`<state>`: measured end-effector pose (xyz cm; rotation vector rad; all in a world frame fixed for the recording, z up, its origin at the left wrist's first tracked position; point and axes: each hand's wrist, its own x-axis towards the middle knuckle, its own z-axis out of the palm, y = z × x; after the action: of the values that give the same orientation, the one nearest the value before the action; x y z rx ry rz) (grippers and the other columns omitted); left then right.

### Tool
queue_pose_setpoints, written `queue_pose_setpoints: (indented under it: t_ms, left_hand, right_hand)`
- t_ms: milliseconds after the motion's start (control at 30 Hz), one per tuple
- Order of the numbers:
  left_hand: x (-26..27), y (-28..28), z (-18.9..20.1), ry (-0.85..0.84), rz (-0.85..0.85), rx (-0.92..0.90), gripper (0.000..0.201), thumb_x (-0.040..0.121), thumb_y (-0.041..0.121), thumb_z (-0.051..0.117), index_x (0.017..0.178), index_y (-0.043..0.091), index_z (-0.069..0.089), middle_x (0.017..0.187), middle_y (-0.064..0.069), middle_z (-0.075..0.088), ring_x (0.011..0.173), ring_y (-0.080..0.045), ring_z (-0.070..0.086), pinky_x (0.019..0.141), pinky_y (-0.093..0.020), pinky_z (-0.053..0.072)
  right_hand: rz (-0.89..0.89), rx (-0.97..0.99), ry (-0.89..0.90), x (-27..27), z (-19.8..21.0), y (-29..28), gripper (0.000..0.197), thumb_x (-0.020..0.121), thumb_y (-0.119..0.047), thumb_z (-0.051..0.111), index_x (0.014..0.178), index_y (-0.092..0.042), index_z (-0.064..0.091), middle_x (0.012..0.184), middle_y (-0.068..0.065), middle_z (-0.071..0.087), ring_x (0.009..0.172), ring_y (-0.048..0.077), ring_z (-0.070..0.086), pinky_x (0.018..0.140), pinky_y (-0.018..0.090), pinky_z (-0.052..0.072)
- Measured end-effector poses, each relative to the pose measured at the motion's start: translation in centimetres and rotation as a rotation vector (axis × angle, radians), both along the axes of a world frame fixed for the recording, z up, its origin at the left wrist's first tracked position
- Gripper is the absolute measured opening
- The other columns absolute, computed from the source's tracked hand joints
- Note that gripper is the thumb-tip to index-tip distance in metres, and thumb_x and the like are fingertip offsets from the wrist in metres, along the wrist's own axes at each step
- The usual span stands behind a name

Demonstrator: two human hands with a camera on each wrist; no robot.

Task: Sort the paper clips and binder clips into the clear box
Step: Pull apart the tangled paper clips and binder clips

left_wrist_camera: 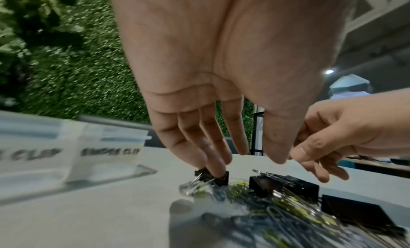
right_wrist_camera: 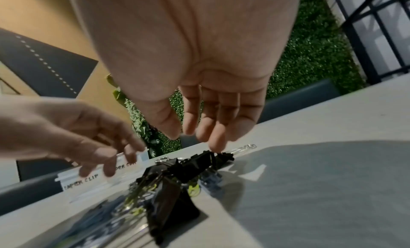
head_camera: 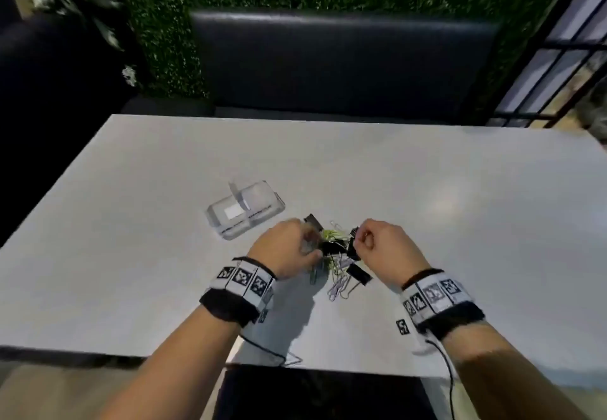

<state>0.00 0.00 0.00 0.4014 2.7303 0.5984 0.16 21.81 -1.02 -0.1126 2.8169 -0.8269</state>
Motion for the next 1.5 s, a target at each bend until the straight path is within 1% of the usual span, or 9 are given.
queue_pose_setpoints:
  t_ms: [200,467,700,800,1066,1166,1266,1333,1500]
  left_hand:
    - [-1.6,2.8,-1.0,0.062,-0.051,-0.124,0.059,0.079,0.054,0.075,0.128,0.024,0.063,0.119,-0.007,0.060,0.105,-0.026,0.064,0.092,-0.038,0.054]
    - [-1.4,3.7,-1.9,0.067,-0.023,-0.093,0.031,0.084,0.034,0.075,0.107,0.013,0.076,0.105,-0.014,0.068,0.096,-0.031,0.067,0.077,-0.032,0.050]
    - [-2.8,3.3,-2.1,0.131,0.010,0.006,0.030,0.080,0.032,0.081,0.105,0.015,0.080,0.100,-0.011,0.070,0.084,-0.013,0.050,0.073,-0.024,0.040]
    - [-3.3,2.8,-2.1,0.092,0.046,0.042,0.024,0.083,0.032,0.081,0.102,0.018,0.081,0.099,-0.004,0.077,0.083,-0.014,0.062,0.073,-0.024,0.048]
    - [-2.6,2.2,-2.5,0.089,0.038,0.019,0.017,0.092,0.030,0.073,0.105,0.020,0.079,0.103,-0.001,0.078,0.080,-0.011,0.062,0.072,-0.021,0.048]
    - [-2.0,2.3,-2.6,0.087,-0.016,-0.002,0.028,0.089,0.045,0.072,0.106,0.023,0.077,0.104,0.002,0.077,0.083,-0.011,0.063,0.073,-0.023,0.050]
    - [-1.4,2.7,-2.4,0.071,-0.074,-0.075,0.051,0.079,0.063,0.073,0.113,0.025,0.073,0.107,0.001,0.072,0.095,-0.018,0.067,0.083,-0.035,0.059]
    - [-1.3,3.1,-2.3,0.082,-0.083,-0.114,0.048,0.080,0.056,0.076,0.115,0.023,0.073,0.110,-0.004,0.071,0.100,-0.023,0.067,0.085,-0.038,0.059]
    - [-1.1,3.7,-1.9,0.129,-0.015,-0.081,0.034,0.077,0.043,0.078,0.105,0.024,0.078,0.103,-0.004,0.077,0.097,-0.024,0.070,0.079,-0.031,0.056]
  right_hand:
    - [-0.002,0.224,0.010,-1.0,-0.9,-1.6,0.023,0.086,-0.037,0.065,0.100,-0.020,0.060,0.099,0.007,0.060,0.085,0.027,0.061,0.074,0.035,0.053]
    - [0.023,0.282,-0.029,-1.2,-0.4,-3.3,0.032,0.074,-0.024,0.077,0.102,-0.011,0.073,0.104,0.013,0.068,0.094,0.028,0.065,0.084,0.035,0.056]
    - [-0.037,0.231,-0.010,-1.3,0.0,-2.5,0.034,0.074,-0.021,0.079,0.104,-0.007,0.071,0.114,0.013,0.057,0.094,0.027,0.063,0.086,0.036,0.056]
    - [-0.078,0.216,-0.004,-1.3,0.5,-1.0,0.036,0.077,-0.024,0.077,0.104,-0.001,0.071,0.112,0.016,0.058,0.103,0.026,0.058,0.088,0.036,0.054]
    - [-0.269,0.286,-0.117,-2.0,-0.7,4.0,0.026,0.075,-0.025,0.075,0.075,-0.006,0.057,0.103,0.019,0.060,0.074,0.024,0.051,0.048,0.024,0.033]
    - [-0.273,0.322,-0.167,-2.1,-0.8,4.4,0.030,0.072,-0.028,0.075,0.071,-0.008,0.052,0.096,0.017,0.056,0.069,0.024,0.053,0.046,0.024,0.033]
    - [-0.206,0.390,-0.079,-0.8,-0.6,3.9,0.047,0.076,-0.043,0.076,0.104,-0.010,0.059,0.116,0.014,0.048,0.095,0.028,0.059,0.073,0.036,0.054]
    - [-0.074,0.284,0.004,0.7,-0.4,2.9,0.054,0.078,-0.045,0.076,0.122,-0.019,0.059,0.122,0.009,0.049,0.109,0.027,0.058,0.089,0.041,0.054]
    - [0.350,0.238,-0.103,2.3,-0.7,0.0,0.053,0.081,-0.017,0.073,0.129,-0.035,0.061,0.103,0.000,0.044,0.096,0.023,0.056,0.081,0.033,0.047]
